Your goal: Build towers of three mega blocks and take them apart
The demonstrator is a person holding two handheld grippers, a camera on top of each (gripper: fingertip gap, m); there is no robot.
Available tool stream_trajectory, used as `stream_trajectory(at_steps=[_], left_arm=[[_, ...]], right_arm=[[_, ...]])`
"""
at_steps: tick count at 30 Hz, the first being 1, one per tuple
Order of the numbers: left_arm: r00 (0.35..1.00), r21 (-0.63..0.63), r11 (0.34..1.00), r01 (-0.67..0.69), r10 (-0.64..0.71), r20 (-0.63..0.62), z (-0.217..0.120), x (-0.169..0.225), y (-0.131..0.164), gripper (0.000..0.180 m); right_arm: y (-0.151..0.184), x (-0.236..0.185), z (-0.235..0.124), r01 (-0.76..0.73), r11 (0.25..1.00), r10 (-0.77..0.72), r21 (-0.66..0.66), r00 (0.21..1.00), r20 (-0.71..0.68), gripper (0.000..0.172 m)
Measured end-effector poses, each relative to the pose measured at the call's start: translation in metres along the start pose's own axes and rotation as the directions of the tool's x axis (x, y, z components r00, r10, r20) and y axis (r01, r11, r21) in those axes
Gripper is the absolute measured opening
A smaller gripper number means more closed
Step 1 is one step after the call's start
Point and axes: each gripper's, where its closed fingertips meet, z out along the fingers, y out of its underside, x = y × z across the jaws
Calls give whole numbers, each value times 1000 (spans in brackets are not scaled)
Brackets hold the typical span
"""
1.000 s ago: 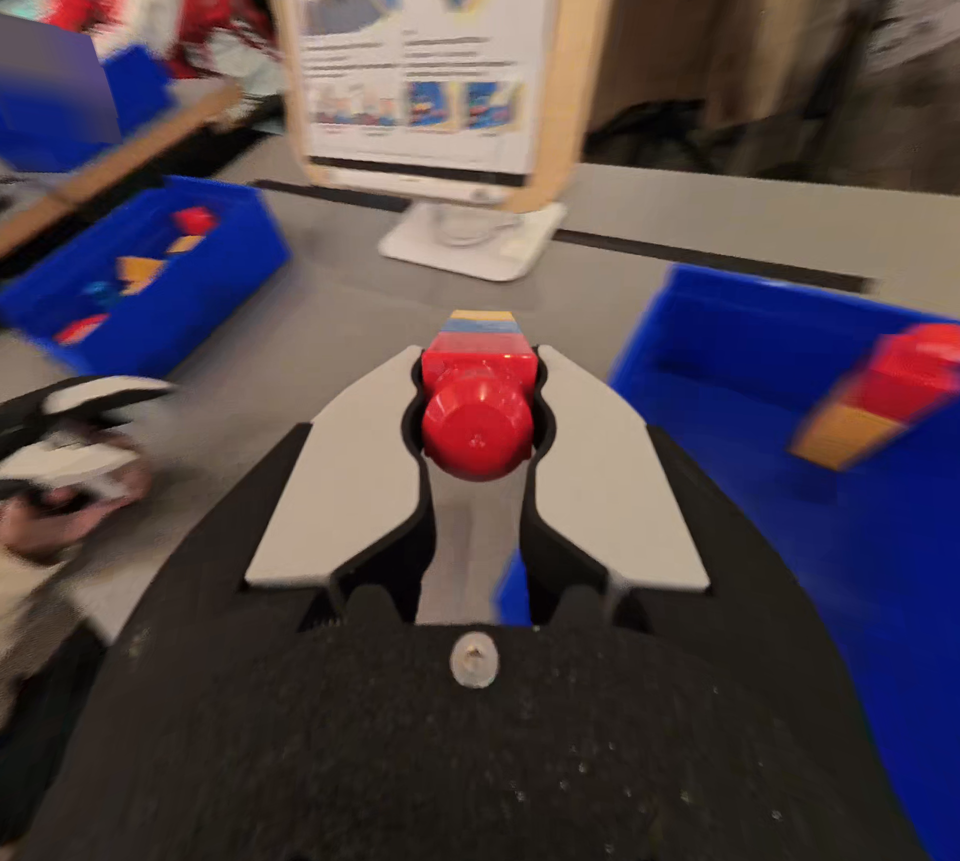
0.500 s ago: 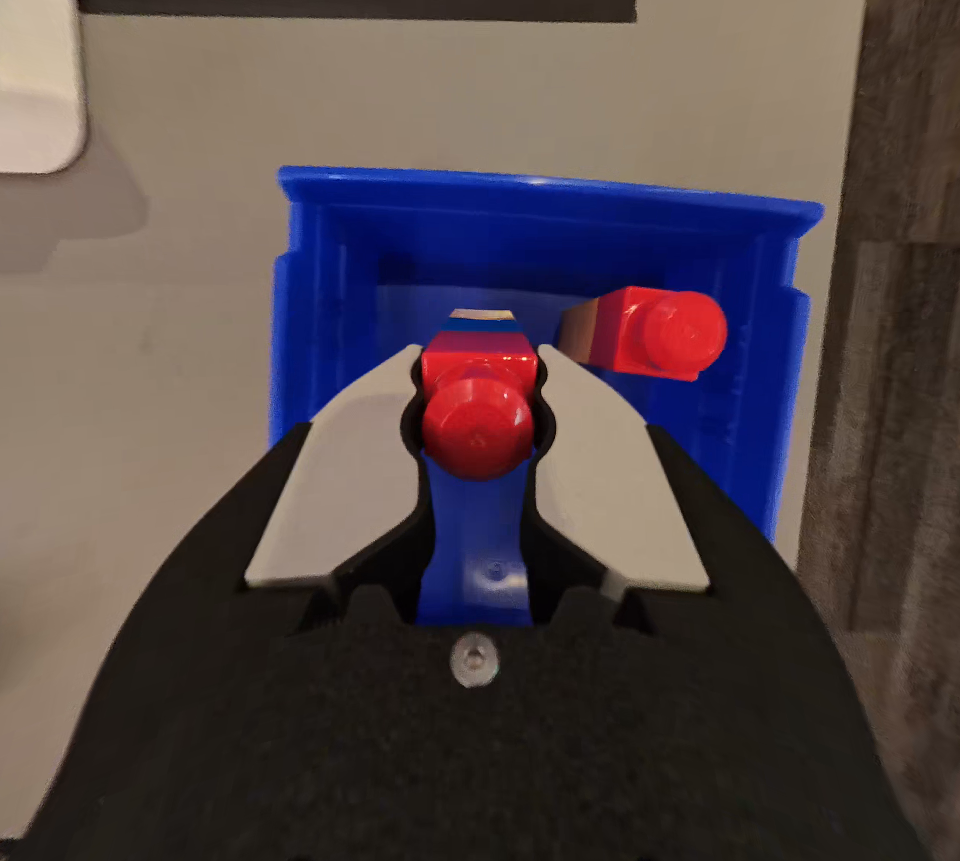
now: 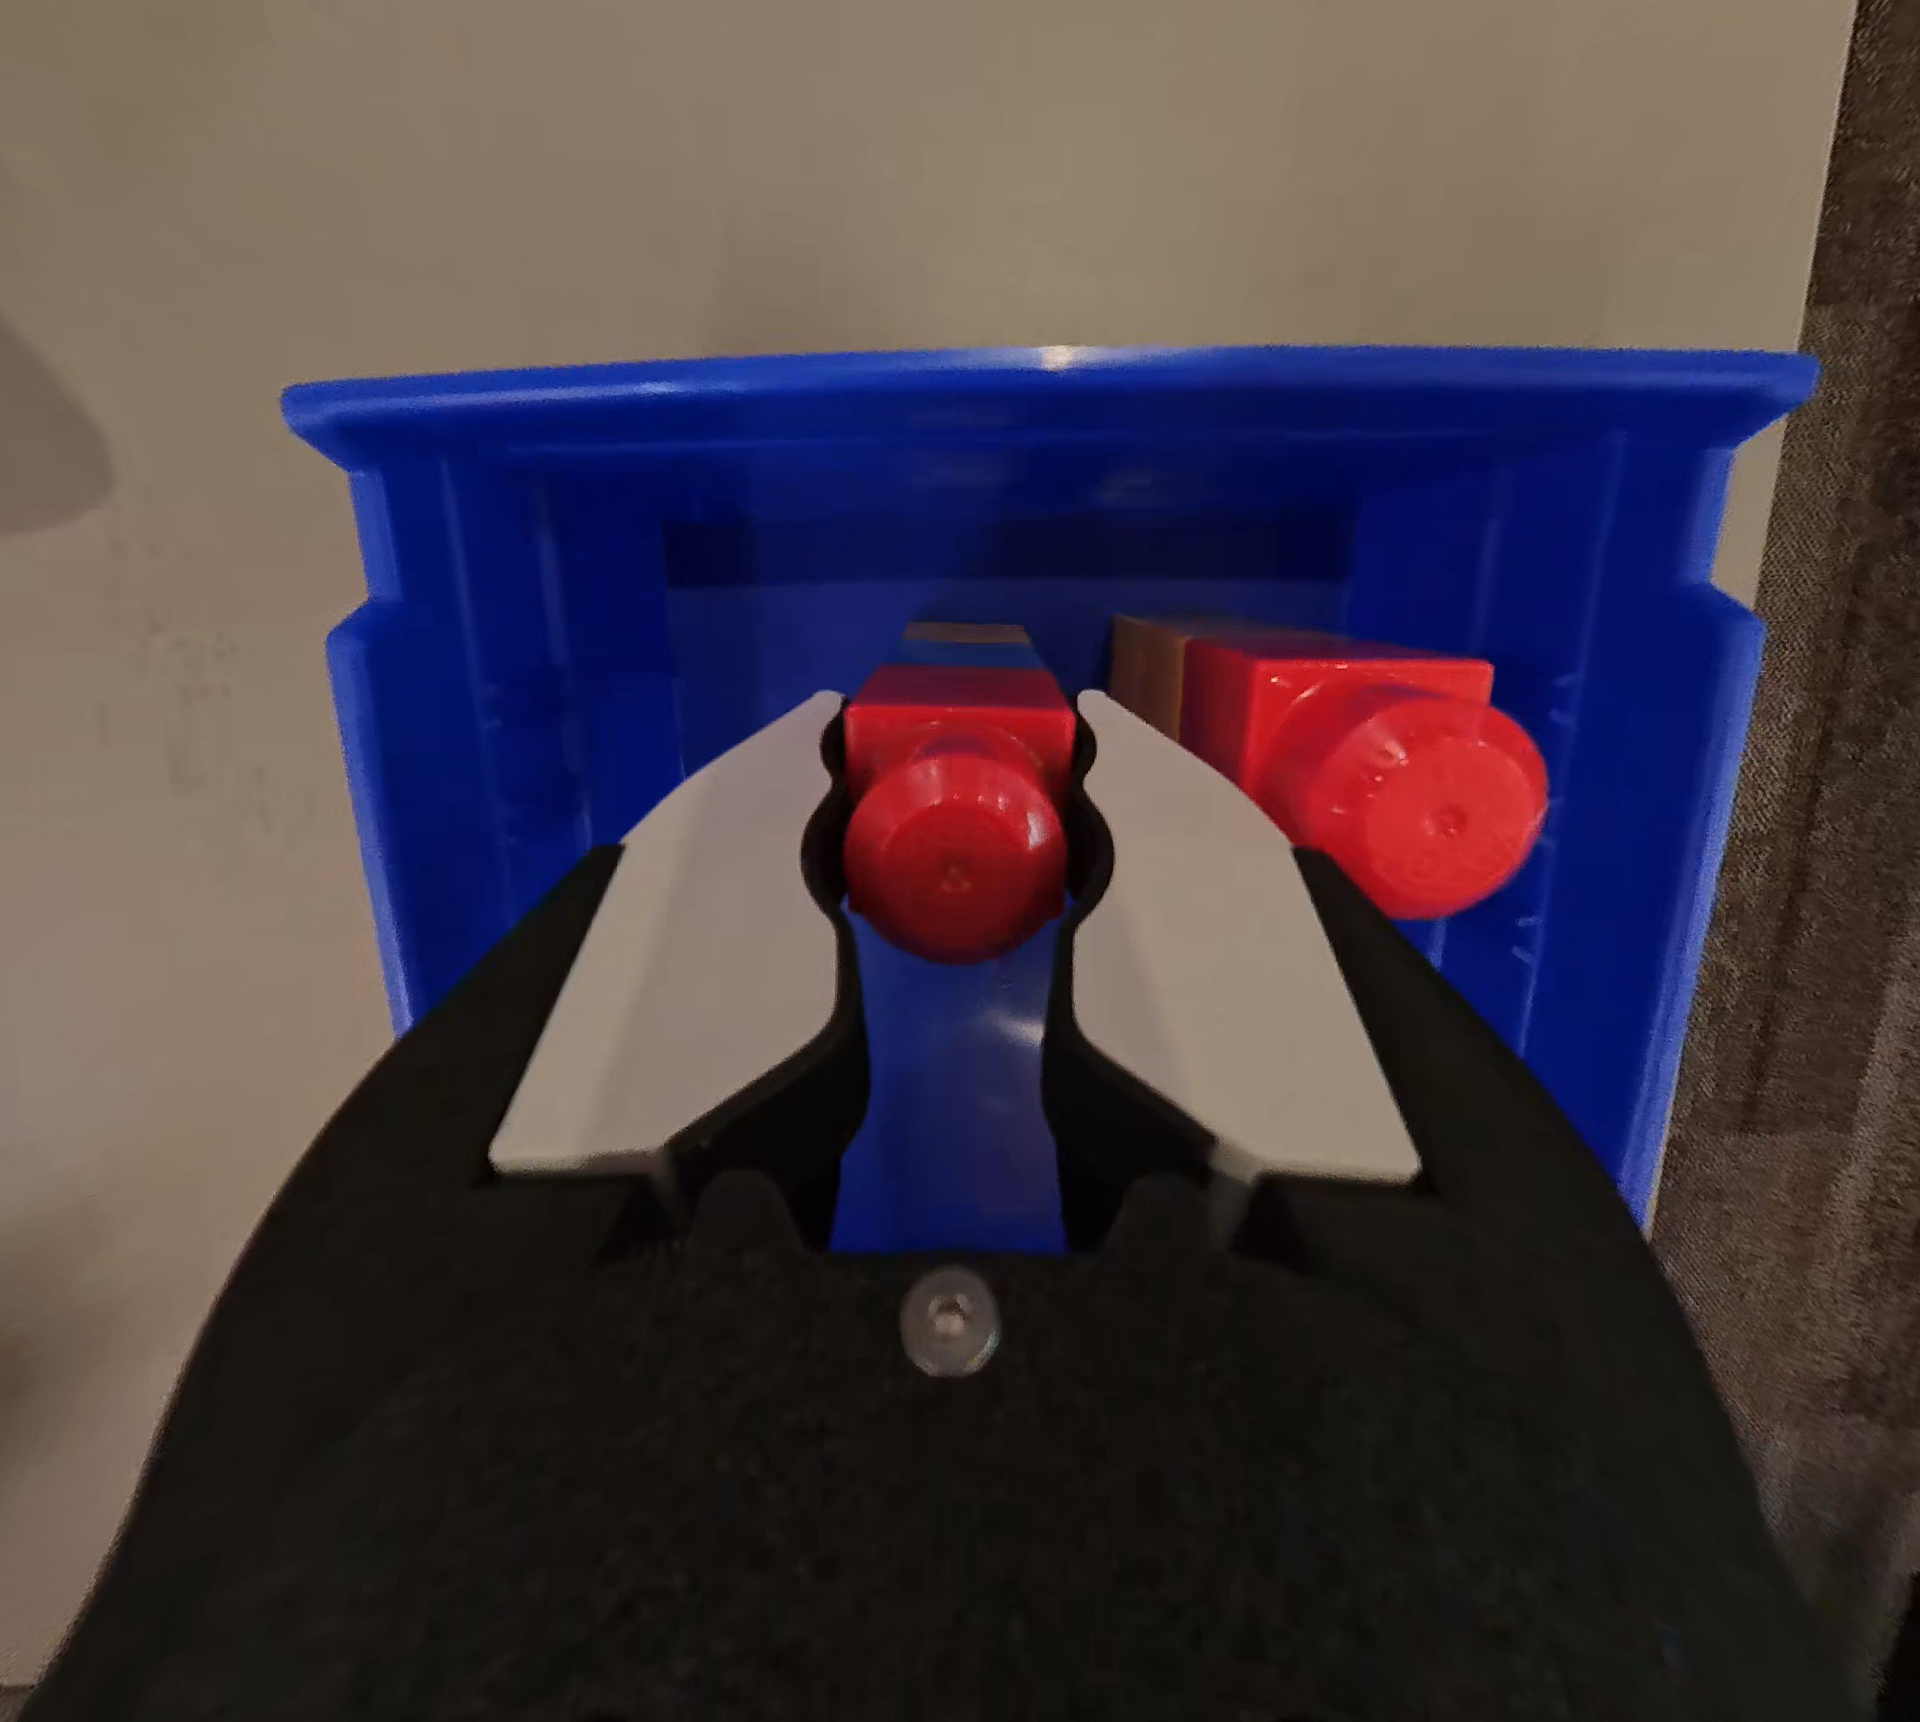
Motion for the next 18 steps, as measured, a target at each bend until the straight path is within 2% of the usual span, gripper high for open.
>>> stream_trajectory(at_steps=[1, 2, 5, 6, 9, 12, 13, 15, 18], left_arm=[[1000, -2, 1000, 0, 0, -1, 0, 0, 0, 62], [1000, -4, 1000, 0, 0, 0, 0, 0, 1, 62], [1000, -7, 1000, 4, -4, -4, 0, 1, 2, 62], [1000, -6, 1000, 5, -5, -3, 0, 0, 2, 62], [1000, -1, 1000, 1, -1, 3, -1, 0, 1, 62], [1000, 5, 1000, -8, 8, 24, -2, -3, 0, 62], [999, 6, 1000, -12, 11, 37, -3, -5, -1, 61], [996, 17, 999, -31, 29, 85, -5, -11, -3, 60], [986, 16, 999, -30, 27, 166, -9, -25, -3, 59]], right_arm=[[0, -1, 0, 7, 1000, -7, 7, 1000, 3, 37], [0, -1, 0, 17, 1000, -17, 10, 1000, 7, 38], [-6, -3, -13, 62, 997, -62, 45, 998, -5, 60], [-12, -4, -24, 87, 994, -86, 72, 996, -13, 63], [-36, -12, -85, 192, 955, -179, 224, 981, -79, 63], [-43, -40, -170, 265, 845, -251, 465, 964, -93, 64], [-35, -60, -197, 273, 786, -290, 555, 955, -58, 63], [4, -115, -234, 246, 660, -402, 710, 914, 57, 59], [89, -202, -239, 126, 538, -561, 834, 791, 243, 57]])
